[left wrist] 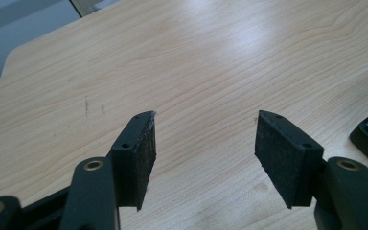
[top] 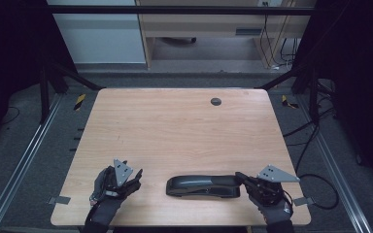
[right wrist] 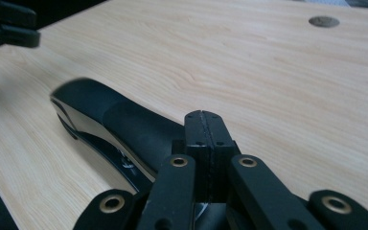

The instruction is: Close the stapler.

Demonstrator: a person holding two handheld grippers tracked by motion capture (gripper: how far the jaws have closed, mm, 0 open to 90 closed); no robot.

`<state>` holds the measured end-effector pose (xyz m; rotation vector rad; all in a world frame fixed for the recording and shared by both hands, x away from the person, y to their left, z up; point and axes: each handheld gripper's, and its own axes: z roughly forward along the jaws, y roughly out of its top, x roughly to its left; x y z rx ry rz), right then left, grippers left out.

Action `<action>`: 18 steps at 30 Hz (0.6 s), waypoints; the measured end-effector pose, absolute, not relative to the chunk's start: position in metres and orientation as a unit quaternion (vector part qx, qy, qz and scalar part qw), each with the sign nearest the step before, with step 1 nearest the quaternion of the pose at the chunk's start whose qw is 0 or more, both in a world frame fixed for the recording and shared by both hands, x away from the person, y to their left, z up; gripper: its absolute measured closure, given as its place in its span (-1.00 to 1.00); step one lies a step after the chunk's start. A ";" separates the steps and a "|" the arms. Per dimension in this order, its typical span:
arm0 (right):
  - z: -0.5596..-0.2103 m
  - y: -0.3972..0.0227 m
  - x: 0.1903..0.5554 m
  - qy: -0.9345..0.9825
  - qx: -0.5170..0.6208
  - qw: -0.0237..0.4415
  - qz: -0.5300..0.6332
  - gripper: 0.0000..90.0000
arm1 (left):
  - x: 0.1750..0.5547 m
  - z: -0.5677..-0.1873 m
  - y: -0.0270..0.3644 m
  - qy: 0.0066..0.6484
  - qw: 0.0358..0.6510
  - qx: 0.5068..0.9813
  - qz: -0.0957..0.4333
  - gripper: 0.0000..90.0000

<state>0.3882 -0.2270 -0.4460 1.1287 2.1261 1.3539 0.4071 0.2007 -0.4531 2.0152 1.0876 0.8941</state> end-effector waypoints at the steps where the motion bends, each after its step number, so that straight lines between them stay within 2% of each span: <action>1: -0.449 -0.226 0.388 0.760 0.403 0.192 0.473 1.00 | 0.407 -0.453 0.201 0.416 0.334 0.773 0.342 -0.13; 18: -0.457 -0.227 0.388 0.760 0.412 0.186 0.467 1.00 | 0.406 -0.452 0.201 0.416 0.332 0.774 0.344 -0.13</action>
